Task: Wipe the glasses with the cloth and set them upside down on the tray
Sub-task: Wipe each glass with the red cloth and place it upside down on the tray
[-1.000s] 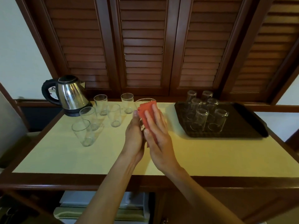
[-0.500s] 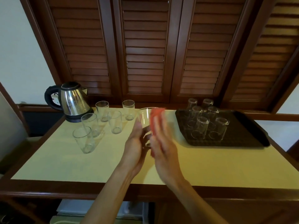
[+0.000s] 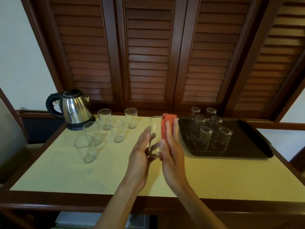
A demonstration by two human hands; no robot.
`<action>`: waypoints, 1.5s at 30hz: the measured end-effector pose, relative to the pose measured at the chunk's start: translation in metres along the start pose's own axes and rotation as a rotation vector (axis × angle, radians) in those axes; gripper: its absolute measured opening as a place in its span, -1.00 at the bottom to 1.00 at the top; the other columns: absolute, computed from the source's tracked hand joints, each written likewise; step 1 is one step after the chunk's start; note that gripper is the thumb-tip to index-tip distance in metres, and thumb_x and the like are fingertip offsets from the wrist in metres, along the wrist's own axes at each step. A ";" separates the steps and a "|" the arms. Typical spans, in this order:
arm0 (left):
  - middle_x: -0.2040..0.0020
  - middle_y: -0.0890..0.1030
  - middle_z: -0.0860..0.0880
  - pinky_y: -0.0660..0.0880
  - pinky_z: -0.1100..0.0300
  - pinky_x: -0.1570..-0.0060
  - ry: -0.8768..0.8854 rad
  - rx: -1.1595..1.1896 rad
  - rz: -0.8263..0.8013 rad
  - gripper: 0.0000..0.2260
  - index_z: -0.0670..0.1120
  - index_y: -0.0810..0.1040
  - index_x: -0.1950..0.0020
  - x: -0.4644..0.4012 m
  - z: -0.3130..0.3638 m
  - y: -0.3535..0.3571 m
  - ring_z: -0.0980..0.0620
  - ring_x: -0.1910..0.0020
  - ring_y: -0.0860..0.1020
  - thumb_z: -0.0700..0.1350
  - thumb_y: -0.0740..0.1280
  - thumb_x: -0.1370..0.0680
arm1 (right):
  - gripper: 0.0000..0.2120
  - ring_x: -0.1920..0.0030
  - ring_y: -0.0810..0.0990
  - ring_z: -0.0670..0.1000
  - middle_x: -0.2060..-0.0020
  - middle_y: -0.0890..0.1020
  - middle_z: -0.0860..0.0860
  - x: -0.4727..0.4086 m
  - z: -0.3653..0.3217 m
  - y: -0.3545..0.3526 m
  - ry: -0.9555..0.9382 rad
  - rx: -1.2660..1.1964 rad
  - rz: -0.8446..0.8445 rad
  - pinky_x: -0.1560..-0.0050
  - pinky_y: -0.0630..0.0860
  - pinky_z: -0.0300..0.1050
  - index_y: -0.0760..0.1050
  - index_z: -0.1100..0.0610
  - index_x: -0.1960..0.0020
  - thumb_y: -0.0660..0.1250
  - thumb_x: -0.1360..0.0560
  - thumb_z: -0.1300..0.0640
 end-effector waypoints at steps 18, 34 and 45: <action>-0.29 0.67 0.00 0.54 -0.05 -0.35 -0.055 -0.062 -0.115 -0.57 0.14 0.58 -0.36 -0.076 0.016 -0.020 0.00 -0.33 0.61 0.25 0.22 -0.56 | -0.39 -0.60 0.09 -0.13 -0.61 0.03 -0.30 -0.055 0.024 0.028 -0.021 0.103 0.111 -0.55 0.24 0.18 -0.01 -0.21 -0.62 0.16 -0.64 -0.09; -0.30 0.67 -0.14 0.55 -0.03 -0.30 -0.070 0.092 -0.077 -0.58 -0.06 0.56 -0.45 -0.102 0.006 -0.007 -0.10 -0.36 0.61 0.10 0.12 -0.73 | -0.51 -0.63 0.03 -0.07 -0.65 0.01 -0.10 -0.055 0.030 0.027 -0.152 0.088 -0.072 -0.55 0.19 -0.17 0.13 0.05 -0.61 0.09 -0.70 0.03; -0.18 0.73 0.06 0.62 0.08 -0.11 -0.064 -0.017 -0.071 -0.50 0.06 0.60 -0.35 -0.085 -0.015 0.033 0.06 -0.23 0.68 0.29 0.15 -0.57 | -0.47 -0.56 0.26 -0.12 -0.58 0.26 -0.15 -0.050 0.049 -0.029 0.055 -0.035 0.035 -0.53 0.31 0.16 0.07 -0.25 -0.60 0.09 -0.66 -0.15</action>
Point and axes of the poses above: each hand's wrist, its own x-axis away from the middle knuckle, its own y-axis out of the palm, z = x × y, the point moved 7 cm from there along -x, towards the middle knuckle
